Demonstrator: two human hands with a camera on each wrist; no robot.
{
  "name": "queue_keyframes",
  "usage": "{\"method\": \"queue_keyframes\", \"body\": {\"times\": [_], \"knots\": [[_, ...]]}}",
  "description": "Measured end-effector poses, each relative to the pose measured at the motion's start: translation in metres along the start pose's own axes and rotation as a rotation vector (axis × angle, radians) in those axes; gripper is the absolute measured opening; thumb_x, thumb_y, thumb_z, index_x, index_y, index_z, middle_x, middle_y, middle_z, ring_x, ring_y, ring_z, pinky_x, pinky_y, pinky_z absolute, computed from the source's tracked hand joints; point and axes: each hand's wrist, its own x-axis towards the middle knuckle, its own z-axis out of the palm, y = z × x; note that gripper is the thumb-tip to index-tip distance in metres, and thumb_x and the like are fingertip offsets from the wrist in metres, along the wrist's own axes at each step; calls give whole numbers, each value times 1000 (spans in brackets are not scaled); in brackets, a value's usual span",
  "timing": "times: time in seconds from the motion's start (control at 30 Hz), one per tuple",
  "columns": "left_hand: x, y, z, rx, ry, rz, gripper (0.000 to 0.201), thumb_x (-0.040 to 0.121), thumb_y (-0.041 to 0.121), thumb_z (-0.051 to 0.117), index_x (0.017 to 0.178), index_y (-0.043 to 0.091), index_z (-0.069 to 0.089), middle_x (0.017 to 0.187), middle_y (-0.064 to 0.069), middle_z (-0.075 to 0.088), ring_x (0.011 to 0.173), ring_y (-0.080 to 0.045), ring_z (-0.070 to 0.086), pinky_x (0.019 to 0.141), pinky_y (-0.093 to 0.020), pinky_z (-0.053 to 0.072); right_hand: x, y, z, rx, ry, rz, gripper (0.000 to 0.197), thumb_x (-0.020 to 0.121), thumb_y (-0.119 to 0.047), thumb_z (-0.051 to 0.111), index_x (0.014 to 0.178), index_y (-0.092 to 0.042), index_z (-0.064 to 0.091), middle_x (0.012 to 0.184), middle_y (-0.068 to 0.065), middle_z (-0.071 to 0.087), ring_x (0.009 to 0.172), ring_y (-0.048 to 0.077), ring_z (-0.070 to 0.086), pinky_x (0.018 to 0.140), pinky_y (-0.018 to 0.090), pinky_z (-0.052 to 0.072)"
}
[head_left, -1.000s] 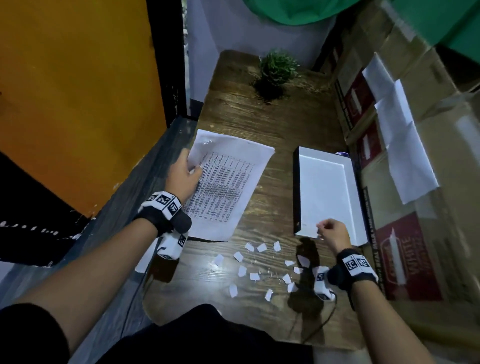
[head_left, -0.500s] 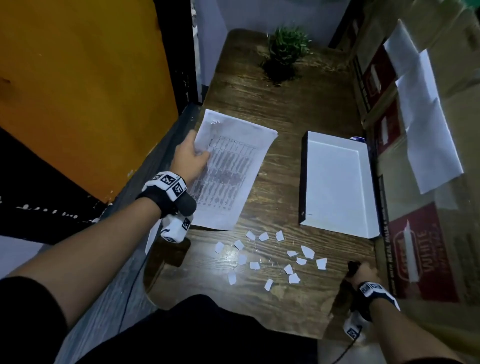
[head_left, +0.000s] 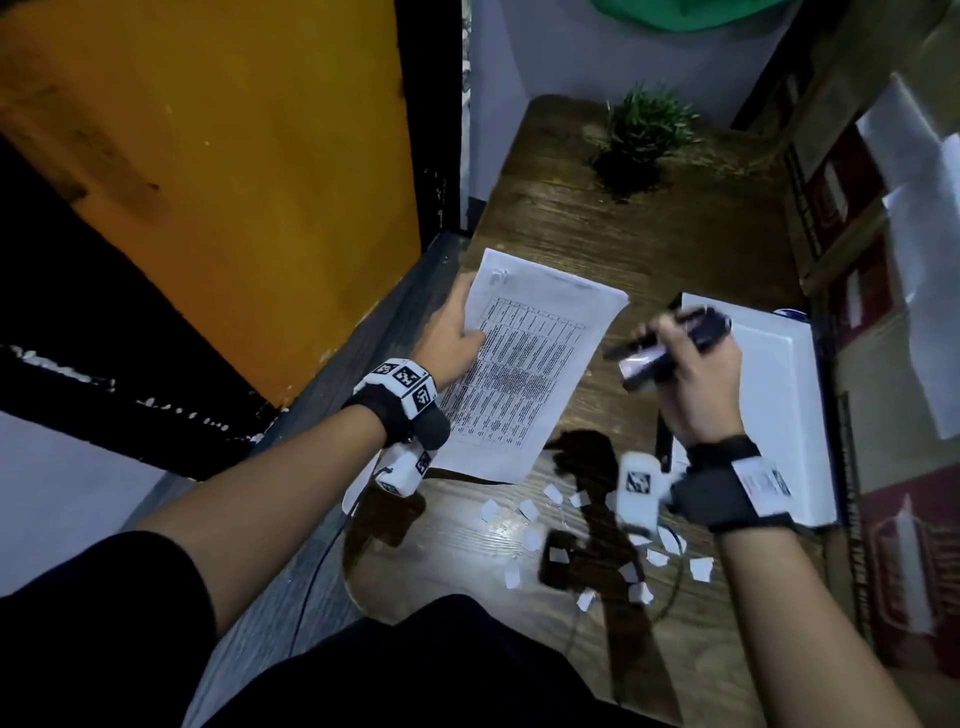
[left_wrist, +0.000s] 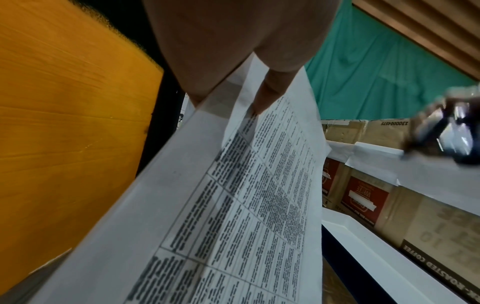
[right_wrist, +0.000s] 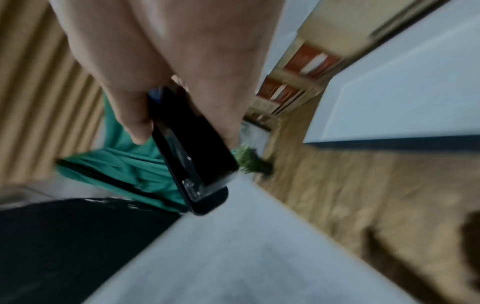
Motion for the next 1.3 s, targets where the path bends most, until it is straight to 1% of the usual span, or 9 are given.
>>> {"method": "queue_keyframes", "body": {"times": [0.17,0.3,0.57,0.7,0.8,0.93,1.03,1.2,1.3], "knots": [[-7,-2,-2,111,16,52,62,83,-2,44,135,29,30,88,-9,61,64,-41,61,49,-35,47,26,-27,102,361,39,-152,18,82,0,66,87,-10,53,84,15,65,79,29,64,81,44,52],[-12,-8,-4,119,-10,133,61,84,-1,41,136,30,29,94,1,53,51,-22,49,48,-28,43,26,-28,134,341,19,-111,15,87,4,60,89,-6,49,85,16,60,73,21,65,66,32,55],[-14,-12,-7,125,-17,134,63,87,0,41,138,35,25,118,-21,58,47,-13,43,46,-24,37,23,-21,147,243,10,-40,19,83,-5,68,92,-3,50,74,11,62,70,24,63,69,38,53],[-17,-3,-6,144,-11,128,57,89,-1,41,138,26,30,120,-20,58,59,-3,48,54,-30,47,17,-23,155,255,12,-2,18,83,-8,69,81,-8,51,69,7,60,66,26,61,67,40,53],[-19,1,-8,178,-26,96,56,90,1,42,141,22,29,137,-18,50,103,-35,61,89,-54,51,13,-26,163,272,87,7,19,85,-9,68,75,-9,51,60,6,57,55,23,58,58,35,51],[-23,2,-5,194,-46,158,49,86,-4,41,130,18,40,107,1,51,73,-12,55,66,-36,46,14,-26,169,272,266,44,21,88,-11,62,71,-8,49,46,5,48,39,19,46,45,27,44],[-25,2,-5,225,-71,175,47,82,-6,41,123,17,43,107,-3,52,82,-25,59,70,-39,50,16,-24,170,268,322,63,23,87,-7,58,67,-9,46,42,3,44,34,16,42,41,24,40],[-21,-5,0,173,-36,100,50,91,4,45,138,17,36,131,-6,51,107,-23,59,90,-38,52,17,-17,162,292,175,-38,22,79,1,69,87,-8,50,66,6,58,59,19,59,63,34,52],[-16,-6,1,188,-9,96,47,90,1,45,135,14,40,127,-8,53,99,-20,57,76,-23,46,26,-16,135,214,169,-141,46,76,14,63,109,-8,40,82,9,61,80,21,61,86,35,51]]}}
